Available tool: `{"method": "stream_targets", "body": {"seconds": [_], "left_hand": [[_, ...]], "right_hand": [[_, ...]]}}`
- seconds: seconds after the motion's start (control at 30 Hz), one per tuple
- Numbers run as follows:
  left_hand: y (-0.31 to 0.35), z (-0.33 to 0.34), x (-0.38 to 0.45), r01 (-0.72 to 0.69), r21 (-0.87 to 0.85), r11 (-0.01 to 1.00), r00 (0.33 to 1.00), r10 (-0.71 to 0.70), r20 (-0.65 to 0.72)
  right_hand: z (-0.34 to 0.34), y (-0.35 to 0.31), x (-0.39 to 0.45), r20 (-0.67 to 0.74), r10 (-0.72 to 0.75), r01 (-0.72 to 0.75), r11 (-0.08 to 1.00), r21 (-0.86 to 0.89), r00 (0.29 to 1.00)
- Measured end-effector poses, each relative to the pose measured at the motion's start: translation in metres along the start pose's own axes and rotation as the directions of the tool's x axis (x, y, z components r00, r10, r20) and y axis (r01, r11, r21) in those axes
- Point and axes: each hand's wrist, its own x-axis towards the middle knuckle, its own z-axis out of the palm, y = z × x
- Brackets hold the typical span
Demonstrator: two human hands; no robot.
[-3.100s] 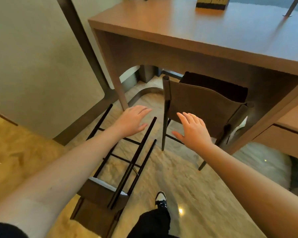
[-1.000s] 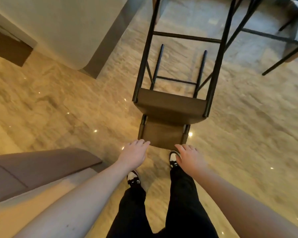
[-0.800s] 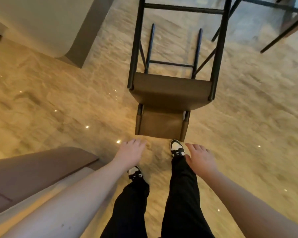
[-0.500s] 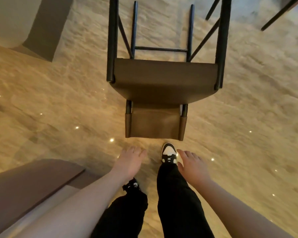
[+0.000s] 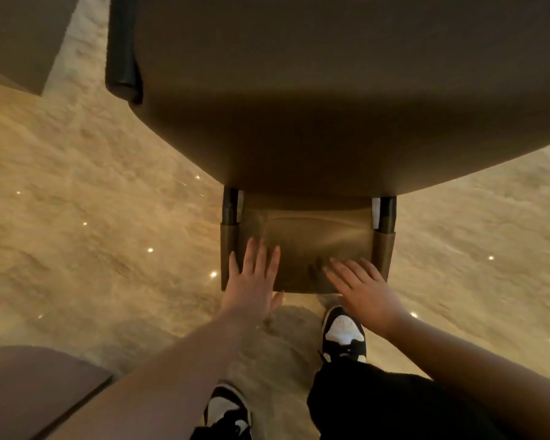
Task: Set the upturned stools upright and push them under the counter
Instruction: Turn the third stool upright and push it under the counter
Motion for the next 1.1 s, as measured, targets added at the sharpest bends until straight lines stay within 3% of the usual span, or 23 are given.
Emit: {"method": "stream_targets", "body": {"seconds": [0.13, 0.4, 0.67, 0.83, 0.93, 1.1], "left_hand": [[0.009, 0.032, 0.032, -0.033, 0.002, 0.999, 0.999, 0.033, -0.020], [0.008, 0.079, 0.073, -0.062, 0.057, 0.996, 0.993, 0.056, 0.100], [0.010, 0.075, 0.075, -0.165, 0.101, 0.981, 0.981, 0.153, 0.117], [0.035, 0.065, 0.073, -0.117, -0.055, 0.992, 0.974, 0.125, 0.190], [0.044, 0.055, 0.066, -0.057, -0.115, 0.992, 0.969, 0.083, 0.233], [0.045, 0.005, 0.051, -0.001, -0.167, 0.986, 0.935, 0.060, 0.351]], "right_hand": [[0.041, -0.005, 0.031, 0.012, 0.024, -0.023, 0.999, -0.026, 1.000], [0.087, -0.009, 0.074, 0.016, 0.054, -0.051, 0.990, -0.134, 0.998], [0.077, -0.022, 0.078, 0.087, -0.032, 0.045, 0.989, -0.144, 0.996], [0.059, -0.043, 0.074, 0.047, 0.015, -0.009, 0.990, -0.141, 0.999], [0.053, -0.046, 0.067, 0.090, 0.002, 0.014, 0.985, -0.172, 0.996], [0.008, -0.046, 0.046, 0.093, 0.003, 0.011, 0.989, -0.148, 0.996]]}}
